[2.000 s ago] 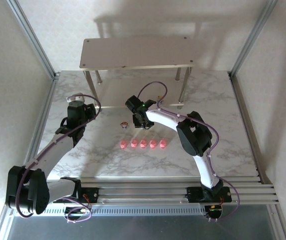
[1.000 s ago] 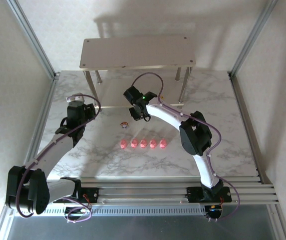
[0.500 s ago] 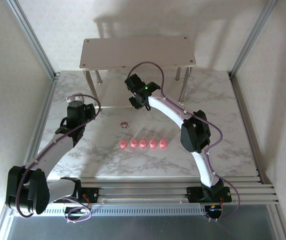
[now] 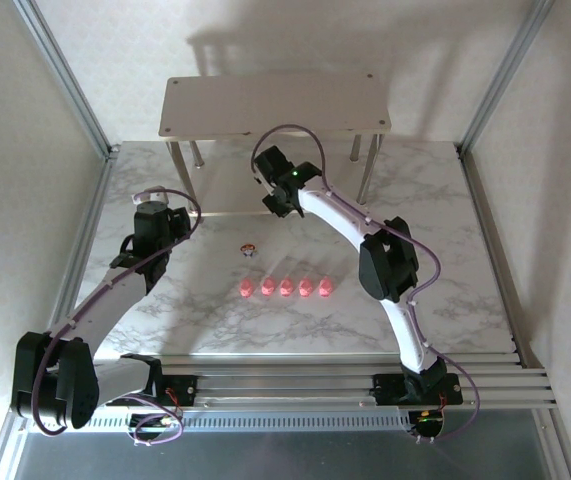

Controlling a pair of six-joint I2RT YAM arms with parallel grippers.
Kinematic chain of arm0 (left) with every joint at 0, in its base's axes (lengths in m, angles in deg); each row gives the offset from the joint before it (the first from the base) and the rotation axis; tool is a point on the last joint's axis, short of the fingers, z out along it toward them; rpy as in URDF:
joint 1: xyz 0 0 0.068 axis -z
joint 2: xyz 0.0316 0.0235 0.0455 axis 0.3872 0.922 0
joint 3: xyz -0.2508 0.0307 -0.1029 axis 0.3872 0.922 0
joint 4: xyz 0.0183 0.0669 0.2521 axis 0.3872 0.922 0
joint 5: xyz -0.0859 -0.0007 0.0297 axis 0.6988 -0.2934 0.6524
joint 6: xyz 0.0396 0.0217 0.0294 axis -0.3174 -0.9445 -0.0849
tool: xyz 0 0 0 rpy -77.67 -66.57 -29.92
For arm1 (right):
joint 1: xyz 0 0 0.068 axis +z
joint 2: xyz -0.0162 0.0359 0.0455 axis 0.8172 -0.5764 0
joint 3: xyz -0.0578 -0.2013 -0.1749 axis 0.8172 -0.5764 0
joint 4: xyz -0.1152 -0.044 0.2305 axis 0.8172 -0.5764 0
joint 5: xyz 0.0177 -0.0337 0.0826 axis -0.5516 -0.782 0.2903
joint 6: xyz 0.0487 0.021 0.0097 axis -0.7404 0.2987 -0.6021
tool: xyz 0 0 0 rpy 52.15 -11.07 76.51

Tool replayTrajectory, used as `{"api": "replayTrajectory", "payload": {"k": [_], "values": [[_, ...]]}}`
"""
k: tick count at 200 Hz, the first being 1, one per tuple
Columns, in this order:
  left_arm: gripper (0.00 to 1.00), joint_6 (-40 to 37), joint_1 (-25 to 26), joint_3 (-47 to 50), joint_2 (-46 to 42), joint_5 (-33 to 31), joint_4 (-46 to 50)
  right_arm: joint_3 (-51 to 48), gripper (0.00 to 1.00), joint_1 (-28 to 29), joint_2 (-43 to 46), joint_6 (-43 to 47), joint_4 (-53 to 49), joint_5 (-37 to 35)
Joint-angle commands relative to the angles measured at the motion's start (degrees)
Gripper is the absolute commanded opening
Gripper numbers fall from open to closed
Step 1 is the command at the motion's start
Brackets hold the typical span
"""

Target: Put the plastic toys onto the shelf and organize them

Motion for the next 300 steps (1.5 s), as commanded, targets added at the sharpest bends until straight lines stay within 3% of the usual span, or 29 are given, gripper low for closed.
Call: {"api": "replayTrajectory", "payload": {"k": [1,300], "values": [[0.50,-1.27,-0.46,-1.76,-0.54,-1.03,1.14,1.78,0.20,-0.89,-1.65,-0.59,1.09,1.18],[0.50,-1.46,-0.63,-1.66,0.48,-1.39,1.40,6.68,0.23,-3.38,-7.85,-1.72,0.11,7.21]]}}
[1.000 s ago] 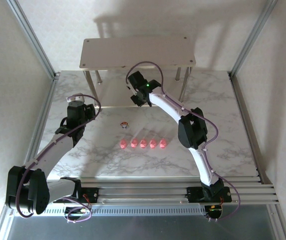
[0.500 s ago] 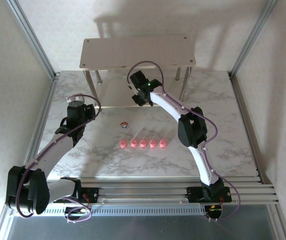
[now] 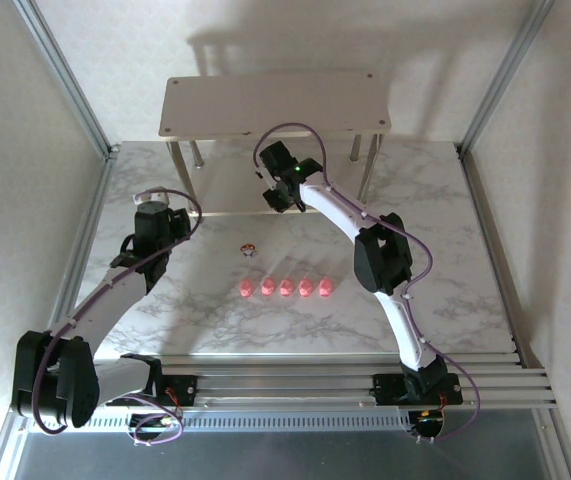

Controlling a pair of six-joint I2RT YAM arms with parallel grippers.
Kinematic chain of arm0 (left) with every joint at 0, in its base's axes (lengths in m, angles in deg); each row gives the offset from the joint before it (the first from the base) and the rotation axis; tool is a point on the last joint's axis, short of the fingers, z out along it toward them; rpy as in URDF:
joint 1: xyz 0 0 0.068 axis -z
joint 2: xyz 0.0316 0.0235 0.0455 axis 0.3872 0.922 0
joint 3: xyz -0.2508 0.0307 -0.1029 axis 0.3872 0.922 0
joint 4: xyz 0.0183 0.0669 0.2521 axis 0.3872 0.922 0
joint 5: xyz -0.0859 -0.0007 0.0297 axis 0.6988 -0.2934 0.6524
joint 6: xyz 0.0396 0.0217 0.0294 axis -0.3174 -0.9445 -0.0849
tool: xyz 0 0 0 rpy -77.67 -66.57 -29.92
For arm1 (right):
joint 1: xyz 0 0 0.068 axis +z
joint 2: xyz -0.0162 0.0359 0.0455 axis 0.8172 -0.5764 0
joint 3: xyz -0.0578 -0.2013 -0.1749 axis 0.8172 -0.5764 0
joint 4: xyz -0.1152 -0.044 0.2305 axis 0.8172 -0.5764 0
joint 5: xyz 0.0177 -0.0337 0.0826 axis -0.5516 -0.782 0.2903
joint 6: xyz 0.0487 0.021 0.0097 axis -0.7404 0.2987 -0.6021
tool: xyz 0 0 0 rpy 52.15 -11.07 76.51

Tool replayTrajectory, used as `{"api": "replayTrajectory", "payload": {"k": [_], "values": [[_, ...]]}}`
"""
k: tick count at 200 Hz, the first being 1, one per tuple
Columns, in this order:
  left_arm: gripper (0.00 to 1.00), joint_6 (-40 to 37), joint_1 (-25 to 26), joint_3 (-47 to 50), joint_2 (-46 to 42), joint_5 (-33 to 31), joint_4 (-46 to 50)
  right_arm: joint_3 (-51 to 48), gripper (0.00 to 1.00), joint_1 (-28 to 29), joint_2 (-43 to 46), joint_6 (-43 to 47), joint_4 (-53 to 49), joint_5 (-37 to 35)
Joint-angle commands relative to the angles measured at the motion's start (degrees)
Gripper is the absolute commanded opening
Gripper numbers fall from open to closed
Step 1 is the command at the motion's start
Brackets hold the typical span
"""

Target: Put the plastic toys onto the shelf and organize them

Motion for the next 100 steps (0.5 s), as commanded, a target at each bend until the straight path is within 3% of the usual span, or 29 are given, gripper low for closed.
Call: {"api": "replayTrajectory", "payload": {"k": [1,100], "values": [[0.50,-0.58,-0.52,-1.53,0.22,-1.41,0.72,1.50,0.23,-0.80,-2.30,-1.05,-1.58,0.75],[0.50,-0.58,-0.58,-1.41,0.10,-1.63,0.62,2.82,0.27,-1.26,-2.94,-0.81,-2.08,0.07]]}}
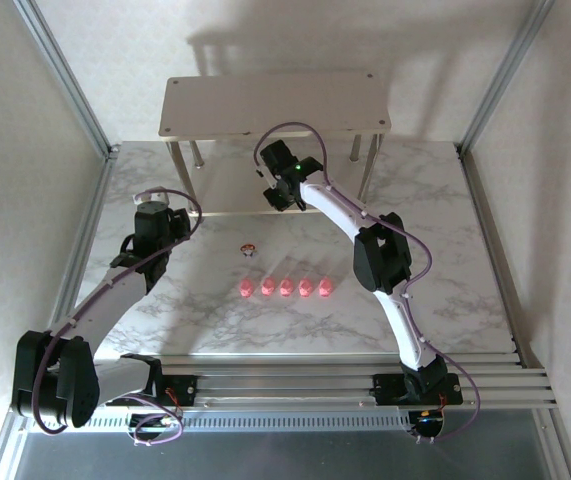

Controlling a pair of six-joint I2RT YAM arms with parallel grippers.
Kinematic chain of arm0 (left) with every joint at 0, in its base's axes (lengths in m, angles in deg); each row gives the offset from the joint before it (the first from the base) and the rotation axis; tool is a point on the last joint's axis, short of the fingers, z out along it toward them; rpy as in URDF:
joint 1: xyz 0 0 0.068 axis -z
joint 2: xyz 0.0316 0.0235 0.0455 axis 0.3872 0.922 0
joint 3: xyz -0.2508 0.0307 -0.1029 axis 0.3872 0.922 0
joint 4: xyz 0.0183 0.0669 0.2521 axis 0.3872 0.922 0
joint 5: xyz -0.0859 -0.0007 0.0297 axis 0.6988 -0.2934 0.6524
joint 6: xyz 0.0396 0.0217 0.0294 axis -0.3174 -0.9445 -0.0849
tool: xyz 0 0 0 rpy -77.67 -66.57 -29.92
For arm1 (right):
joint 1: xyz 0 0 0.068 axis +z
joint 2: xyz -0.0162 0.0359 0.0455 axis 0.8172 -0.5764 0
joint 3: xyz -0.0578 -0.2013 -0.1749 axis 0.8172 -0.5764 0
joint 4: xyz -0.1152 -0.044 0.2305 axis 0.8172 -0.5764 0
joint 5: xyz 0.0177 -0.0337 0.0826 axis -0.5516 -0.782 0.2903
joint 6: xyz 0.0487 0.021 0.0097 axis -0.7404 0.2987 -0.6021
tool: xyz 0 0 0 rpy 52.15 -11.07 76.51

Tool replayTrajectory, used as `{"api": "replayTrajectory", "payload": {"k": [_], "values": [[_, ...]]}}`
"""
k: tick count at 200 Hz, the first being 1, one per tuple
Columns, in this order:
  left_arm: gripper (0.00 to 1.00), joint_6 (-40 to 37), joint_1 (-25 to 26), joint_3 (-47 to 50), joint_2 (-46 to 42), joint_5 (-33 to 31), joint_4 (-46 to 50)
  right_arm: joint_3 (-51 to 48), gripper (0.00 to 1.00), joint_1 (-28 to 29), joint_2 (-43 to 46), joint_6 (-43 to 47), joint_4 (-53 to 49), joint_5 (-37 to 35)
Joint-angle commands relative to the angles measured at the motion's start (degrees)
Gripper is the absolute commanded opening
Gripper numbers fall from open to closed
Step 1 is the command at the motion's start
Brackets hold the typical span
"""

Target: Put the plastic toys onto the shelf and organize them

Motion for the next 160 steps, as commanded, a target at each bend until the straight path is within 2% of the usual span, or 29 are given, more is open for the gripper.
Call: {"api": "replayTrajectory", "payload": {"k": [1,97,160], "values": [[0.50,-0.58,-0.55,-1.41,0.07,-1.61,0.58,1.64,0.27,-0.86,-2.24,-0.82,-1.71,-0.02],[0.50,-0.58,-0.54,-1.23,-0.28,-1.79,0.55,2.43,0.33,-0.94,-2.07,-0.89,-1.53,0.01],[0.50,-0.50,-0.54,-1.06,-0.37,-1.78,0.37,2.87,0.41,-0.92,-2.02,-1.16,-1.44,-0.03]]}}
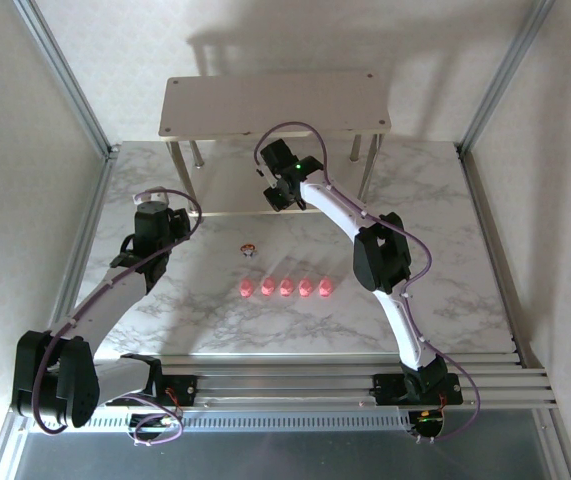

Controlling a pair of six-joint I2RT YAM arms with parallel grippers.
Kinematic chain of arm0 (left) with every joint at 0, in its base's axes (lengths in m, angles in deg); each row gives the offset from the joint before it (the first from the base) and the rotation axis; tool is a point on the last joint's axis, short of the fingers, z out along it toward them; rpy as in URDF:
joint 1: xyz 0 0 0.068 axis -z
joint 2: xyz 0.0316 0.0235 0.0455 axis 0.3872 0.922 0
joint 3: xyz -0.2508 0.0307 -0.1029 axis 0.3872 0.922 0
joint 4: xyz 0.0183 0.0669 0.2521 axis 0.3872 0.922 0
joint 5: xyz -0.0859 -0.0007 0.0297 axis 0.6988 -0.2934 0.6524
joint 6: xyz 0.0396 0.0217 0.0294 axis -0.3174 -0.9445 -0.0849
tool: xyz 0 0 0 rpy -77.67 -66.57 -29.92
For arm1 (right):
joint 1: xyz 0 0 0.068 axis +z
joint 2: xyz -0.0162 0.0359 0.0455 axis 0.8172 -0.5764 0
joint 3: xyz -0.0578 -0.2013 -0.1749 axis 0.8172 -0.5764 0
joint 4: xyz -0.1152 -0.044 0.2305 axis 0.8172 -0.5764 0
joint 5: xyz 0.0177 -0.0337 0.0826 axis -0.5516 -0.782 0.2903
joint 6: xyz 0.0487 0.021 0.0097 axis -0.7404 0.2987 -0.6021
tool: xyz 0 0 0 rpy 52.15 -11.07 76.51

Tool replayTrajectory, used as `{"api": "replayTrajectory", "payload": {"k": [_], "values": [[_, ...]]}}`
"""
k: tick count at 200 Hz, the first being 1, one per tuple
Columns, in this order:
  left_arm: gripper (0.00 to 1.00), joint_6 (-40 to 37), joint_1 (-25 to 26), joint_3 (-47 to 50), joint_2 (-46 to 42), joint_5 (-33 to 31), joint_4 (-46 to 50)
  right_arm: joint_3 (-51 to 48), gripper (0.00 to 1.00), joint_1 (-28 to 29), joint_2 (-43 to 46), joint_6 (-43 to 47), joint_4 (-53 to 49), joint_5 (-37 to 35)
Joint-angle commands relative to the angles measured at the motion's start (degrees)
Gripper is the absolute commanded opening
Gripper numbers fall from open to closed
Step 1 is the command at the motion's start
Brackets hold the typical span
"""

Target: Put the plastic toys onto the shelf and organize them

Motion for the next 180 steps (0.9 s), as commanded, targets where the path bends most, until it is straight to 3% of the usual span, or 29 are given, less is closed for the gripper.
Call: {"api": "replayTrajectory", "payload": {"k": [1,80,112,149,180], "values": [[0.49,-0.50,-0.54,-1.06,-0.37,-1.59,0.37,1.96,0.41,-0.81,-1.63,-1.13,-0.96,-0.09],[0.50,-0.58,-0.54,-1.15,-0.39,-1.68,0.29,1.96,0.46,-0.81,-1.74,-1.22,-0.18,-0.30],[0.50,-0.58,-0.55,-1.23,-0.46,-1.76,0.29,2.79,0.56,-0.82,-1.72,-2.45,-0.32,-0.48],[0.50,-0.58,-0.63,-1.05,-0.42,-1.93,0.26,7.27,0.61,-1.01,-2.48,-13.91,-4.64,-2.79],[0.50,-0.58,-0.67,-1.30,-0.18,-1.70,0.22,-0.58,0.60,-0.99,1.64,-24.22,0.27,-3.35]]}}
